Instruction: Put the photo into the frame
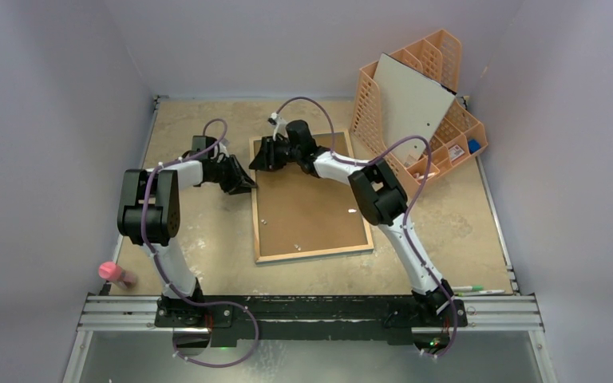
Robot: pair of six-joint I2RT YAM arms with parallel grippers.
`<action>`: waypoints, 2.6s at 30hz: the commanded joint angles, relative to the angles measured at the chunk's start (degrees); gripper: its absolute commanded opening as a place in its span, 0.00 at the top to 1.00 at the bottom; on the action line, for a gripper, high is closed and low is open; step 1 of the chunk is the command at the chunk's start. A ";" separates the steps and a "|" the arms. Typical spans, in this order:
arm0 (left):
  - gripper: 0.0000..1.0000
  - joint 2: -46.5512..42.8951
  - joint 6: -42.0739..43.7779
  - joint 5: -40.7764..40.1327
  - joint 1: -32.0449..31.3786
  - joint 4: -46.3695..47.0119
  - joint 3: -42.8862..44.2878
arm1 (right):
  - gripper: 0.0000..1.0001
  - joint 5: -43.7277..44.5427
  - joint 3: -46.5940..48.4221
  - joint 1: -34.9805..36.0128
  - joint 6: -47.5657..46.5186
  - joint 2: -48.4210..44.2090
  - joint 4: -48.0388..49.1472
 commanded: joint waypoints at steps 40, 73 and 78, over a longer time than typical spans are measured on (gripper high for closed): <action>0.80 -1.85 2.69 -2.97 -1.10 -5.90 -7.58 | 0.58 10.01 -39.17 11.39 6.80 -29.96 1.03; 0.81 -1.05 2.60 -2.17 -1.14 -5.38 -7.29 | 0.61 3.51 -40.10 11.39 3.65 -26.45 -1.74; 0.81 -1.02 2.49 -2.30 -1.10 -5.33 -7.41 | 0.63 2.67 -39.96 11.39 3.76 -26.22 -1.88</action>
